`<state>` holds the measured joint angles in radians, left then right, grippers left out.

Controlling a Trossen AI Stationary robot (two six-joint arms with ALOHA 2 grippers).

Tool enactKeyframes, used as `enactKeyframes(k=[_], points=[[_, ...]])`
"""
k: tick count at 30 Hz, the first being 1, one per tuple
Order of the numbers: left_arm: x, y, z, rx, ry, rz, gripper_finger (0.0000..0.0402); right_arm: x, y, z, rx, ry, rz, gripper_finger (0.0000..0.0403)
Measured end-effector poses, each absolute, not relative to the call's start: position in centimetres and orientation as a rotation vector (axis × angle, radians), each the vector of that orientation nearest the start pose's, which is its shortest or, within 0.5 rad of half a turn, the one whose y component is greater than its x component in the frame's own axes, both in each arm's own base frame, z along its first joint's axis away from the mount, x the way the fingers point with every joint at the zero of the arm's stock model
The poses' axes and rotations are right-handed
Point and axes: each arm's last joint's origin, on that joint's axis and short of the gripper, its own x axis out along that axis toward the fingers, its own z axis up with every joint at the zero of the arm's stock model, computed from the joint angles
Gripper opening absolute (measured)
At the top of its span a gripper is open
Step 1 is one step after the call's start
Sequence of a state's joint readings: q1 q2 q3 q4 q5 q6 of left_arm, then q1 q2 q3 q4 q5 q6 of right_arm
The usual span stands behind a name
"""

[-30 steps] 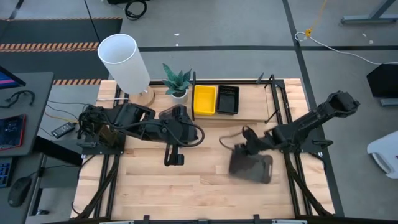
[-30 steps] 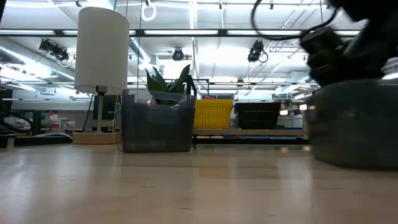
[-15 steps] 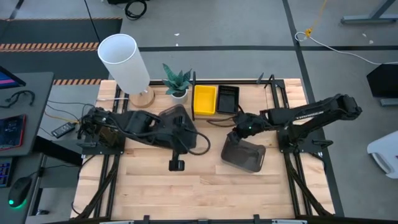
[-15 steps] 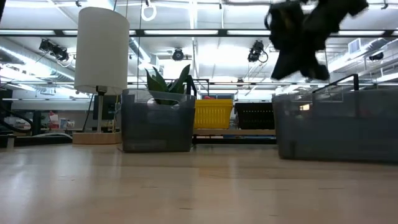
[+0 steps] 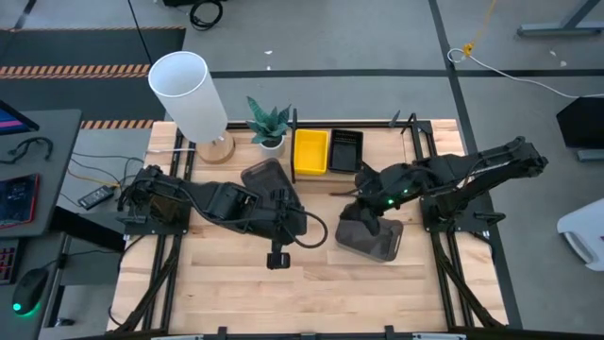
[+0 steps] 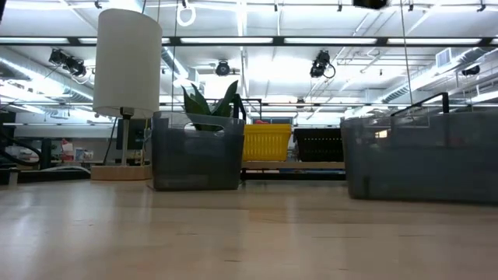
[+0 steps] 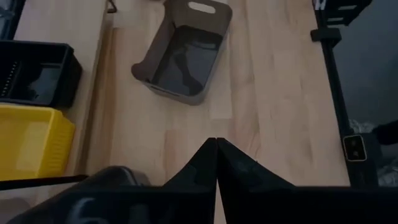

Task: Stack baskets on shelf by color
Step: Adjust the black bins on the table

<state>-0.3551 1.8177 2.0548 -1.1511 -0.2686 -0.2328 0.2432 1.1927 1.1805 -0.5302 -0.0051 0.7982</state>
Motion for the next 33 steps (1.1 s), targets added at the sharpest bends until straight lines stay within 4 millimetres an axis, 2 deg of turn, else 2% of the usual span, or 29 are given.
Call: enactKeyframes(k=[3,5,11,14,17,23,30,33], points=[[34.6,-12.0,39.9,0.045,0.877,0.033,0.0008,24.9,6.3,36.8,0.670,0.485,0.106,0.0019],[34.4,-12.0,40.1,0.032,0.873,0.035,0.0007,25.0,6.3,36.9,0.616,0.469,0.124,0.0019],[33.5,-12.5,40.4,0.060,0.883,0.057,0.0016,23.3,6.5,34.3,0.555,0.790,0.096,0.0019],[33.6,-12.5,39.3,0.110,0.961,0.073,0.0014,22.1,7.0,33.3,0.531,0.935,0.039,0.0014],[34.6,-11.8,37.0,0.132,1.020,0.109,0.0010,20.7,7.6,32.4,0.445,1.060,-0.026,0.0006],[35.5,-8.5,30.8,0.075,1.177,0.304,0.0023,18.3,8.0,31.4,0.402,1.233,-0.203,0.0011],[35.6,-2.6,27.8,-0.069,1.246,0.518,0.0091,18.1,9.2,31.6,0.369,1.173,-0.195,0.0014],[35.6,-0.4,25.6,-0.108,1.276,0.581,0.0110,18.3,9.5,31.7,0.371,1.137,-0.178,0.0008]])
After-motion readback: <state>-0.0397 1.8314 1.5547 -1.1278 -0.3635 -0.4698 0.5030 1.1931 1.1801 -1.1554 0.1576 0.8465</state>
